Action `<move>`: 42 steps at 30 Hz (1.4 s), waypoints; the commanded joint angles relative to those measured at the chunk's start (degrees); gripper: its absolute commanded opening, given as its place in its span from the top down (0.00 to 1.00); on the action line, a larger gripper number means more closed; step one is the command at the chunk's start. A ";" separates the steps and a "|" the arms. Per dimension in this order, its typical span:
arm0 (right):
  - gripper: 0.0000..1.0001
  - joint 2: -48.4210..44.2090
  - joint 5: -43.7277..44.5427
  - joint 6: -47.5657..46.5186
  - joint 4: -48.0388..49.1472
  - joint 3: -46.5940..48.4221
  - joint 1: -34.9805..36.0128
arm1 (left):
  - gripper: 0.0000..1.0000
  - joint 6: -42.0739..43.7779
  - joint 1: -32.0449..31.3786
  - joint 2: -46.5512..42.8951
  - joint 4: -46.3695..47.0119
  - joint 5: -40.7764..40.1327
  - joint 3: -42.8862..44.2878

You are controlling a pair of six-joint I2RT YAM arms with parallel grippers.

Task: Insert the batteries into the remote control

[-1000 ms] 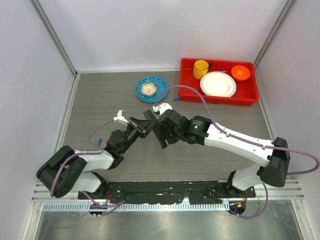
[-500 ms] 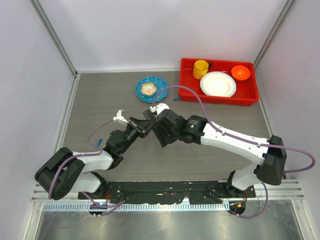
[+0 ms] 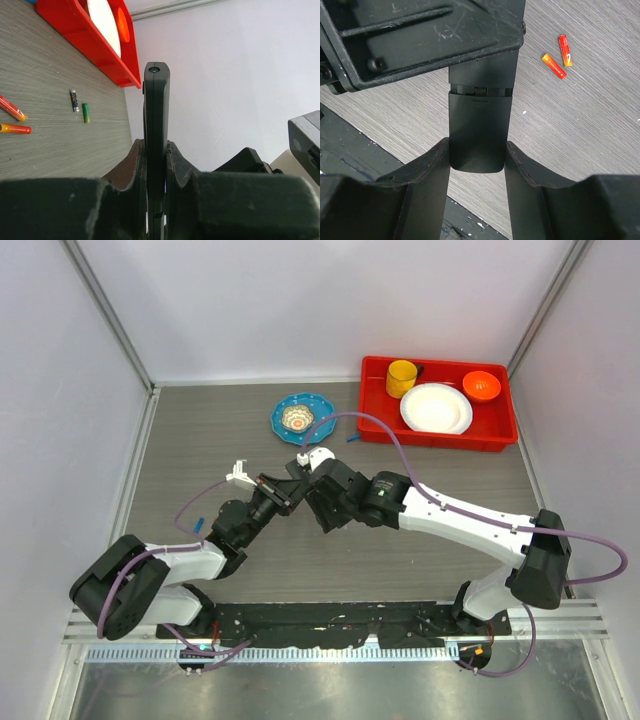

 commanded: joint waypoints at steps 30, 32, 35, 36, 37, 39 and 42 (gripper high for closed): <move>0.57 -7.03 -0.01 0.70 -0.47 0.71 0.33 | 1.00 7.71 2.49 -4.49 -6.90 -2.83 2.35; 0.58 -7.73 0.60 0.70 -0.74 0.71 0.25 | 1.00 7.80 2.75 -4.58 -6.90 -2.74 2.09; 0.58 -8.09 0.43 1.05 -0.74 0.28 0.25 | 1.00 7.71 2.93 -4.76 -6.72 -2.65 1.74; 0.58 -8.00 0.34 1.14 -0.74 0.19 0.25 | 1.00 7.71 3.02 -4.85 -6.63 -2.48 1.65; 0.58 -8.09 0.52 1.05 -0.74 -0.07 0.25 | 1.00 7.71 3.02 -4.85 -6.46 -2.48 1.65; 0.57 -8.17 1.48 1.23 -0.83 -0.34 0.16 | 1.00 7.80 3.19 -5.20 -6.55 -2.48 1.30; 0.57 -9.31 3.94 1.40 -0.65 -2.79 -1.32 | 1.00 7.72 3.98 -6.95 -6.98 -2.04 0.16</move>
